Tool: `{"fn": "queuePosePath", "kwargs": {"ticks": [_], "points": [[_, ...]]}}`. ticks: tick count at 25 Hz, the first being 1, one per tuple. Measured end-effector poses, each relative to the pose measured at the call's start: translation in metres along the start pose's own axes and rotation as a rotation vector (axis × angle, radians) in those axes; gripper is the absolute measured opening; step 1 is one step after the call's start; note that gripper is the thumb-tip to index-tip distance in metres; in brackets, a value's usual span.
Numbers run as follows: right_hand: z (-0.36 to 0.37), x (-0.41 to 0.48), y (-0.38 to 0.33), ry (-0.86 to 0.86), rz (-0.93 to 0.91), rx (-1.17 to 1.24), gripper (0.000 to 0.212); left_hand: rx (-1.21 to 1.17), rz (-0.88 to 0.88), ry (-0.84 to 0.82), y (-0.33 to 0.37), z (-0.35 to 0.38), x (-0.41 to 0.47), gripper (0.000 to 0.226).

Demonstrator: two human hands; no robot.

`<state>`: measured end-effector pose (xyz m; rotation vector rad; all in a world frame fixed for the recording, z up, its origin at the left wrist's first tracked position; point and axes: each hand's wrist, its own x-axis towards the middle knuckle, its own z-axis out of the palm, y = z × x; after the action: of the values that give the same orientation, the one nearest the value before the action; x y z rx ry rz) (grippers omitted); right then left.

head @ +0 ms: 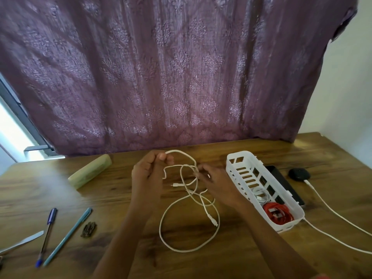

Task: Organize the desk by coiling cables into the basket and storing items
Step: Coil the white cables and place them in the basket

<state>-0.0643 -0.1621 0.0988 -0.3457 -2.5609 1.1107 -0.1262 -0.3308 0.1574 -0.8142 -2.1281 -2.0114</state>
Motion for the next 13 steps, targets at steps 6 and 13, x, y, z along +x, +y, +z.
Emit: {"fn": "queuePosePath", "kwargs": {"ticks": [6,13], "points": [[-0.022,0.013,-0.023,0.174,-0.06,0.062,0.016,0.324,-0.203,0.353,-0.012,-0.014,0.008,0.011],[-0.04,0.027,-0.076,0.176,-0.055,0.502,0.007,0.402,0.22,0.144,0.01,0.018,-0.006,0.01]]}}
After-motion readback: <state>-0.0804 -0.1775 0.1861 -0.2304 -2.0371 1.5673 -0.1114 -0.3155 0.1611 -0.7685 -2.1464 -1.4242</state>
